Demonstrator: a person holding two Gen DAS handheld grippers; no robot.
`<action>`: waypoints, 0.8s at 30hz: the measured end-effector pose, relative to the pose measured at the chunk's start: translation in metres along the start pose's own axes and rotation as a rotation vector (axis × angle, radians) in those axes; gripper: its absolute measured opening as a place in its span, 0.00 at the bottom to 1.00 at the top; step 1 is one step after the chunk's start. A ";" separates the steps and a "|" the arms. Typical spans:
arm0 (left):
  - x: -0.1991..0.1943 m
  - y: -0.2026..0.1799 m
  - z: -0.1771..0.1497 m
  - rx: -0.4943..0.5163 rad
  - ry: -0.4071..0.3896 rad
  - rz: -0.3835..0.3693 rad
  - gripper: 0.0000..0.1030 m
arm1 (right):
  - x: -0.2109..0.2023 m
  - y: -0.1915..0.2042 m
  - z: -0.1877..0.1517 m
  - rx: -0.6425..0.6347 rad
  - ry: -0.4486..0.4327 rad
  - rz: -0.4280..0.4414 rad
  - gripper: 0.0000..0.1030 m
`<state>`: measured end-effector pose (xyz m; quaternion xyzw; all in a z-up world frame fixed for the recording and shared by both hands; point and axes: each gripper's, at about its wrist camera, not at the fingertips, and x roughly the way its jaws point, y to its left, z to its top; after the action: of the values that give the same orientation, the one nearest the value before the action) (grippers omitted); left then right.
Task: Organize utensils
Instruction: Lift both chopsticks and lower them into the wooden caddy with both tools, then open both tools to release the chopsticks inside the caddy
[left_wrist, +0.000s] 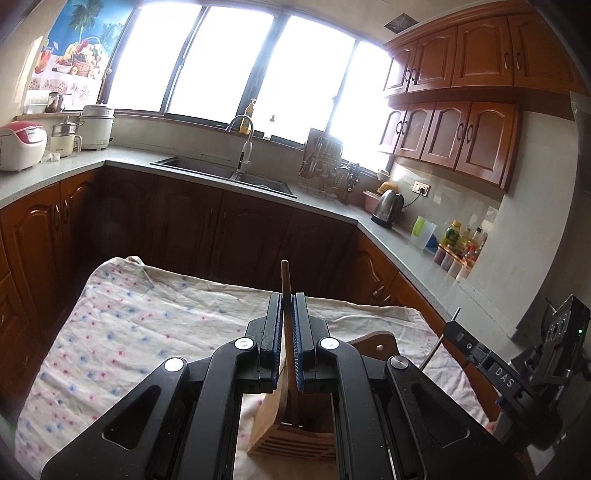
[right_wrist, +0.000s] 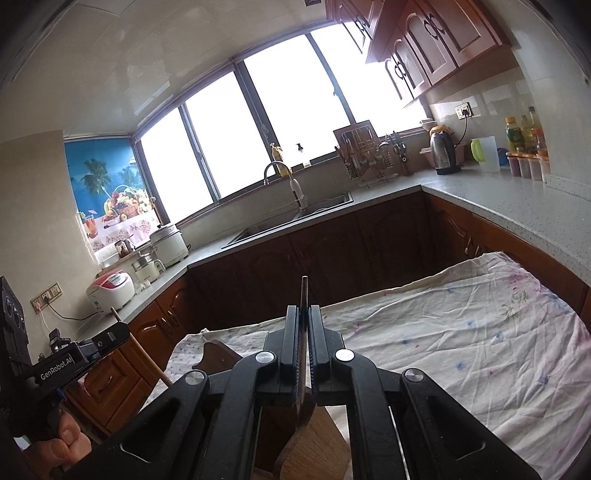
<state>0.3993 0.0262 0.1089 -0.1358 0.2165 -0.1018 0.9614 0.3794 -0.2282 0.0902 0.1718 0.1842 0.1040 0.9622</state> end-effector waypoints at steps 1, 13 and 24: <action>0.001 0.000 0.000 0.001 0.004 0.003 0.05 | 0.000 0.000 0.001 0.000 0.006 -0.001 0.04; -0.003 -0.002 0.001 0.016 0.032 0.032 0.41 | 0.002 0.001 0.005 0.010 0.049 0.018 0.15; -0.049 0.014 -0.024 -0.029 0.059 0.080 0.76 | -0.050 -0.012 0.006 0.076 0.021 0.055 0.88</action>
<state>0.3472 0.0465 0.1025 -0.1378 0.2515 -0.0639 0.9559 0.3377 -0.2540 0.1070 0.2120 0.1935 0.1254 0.9497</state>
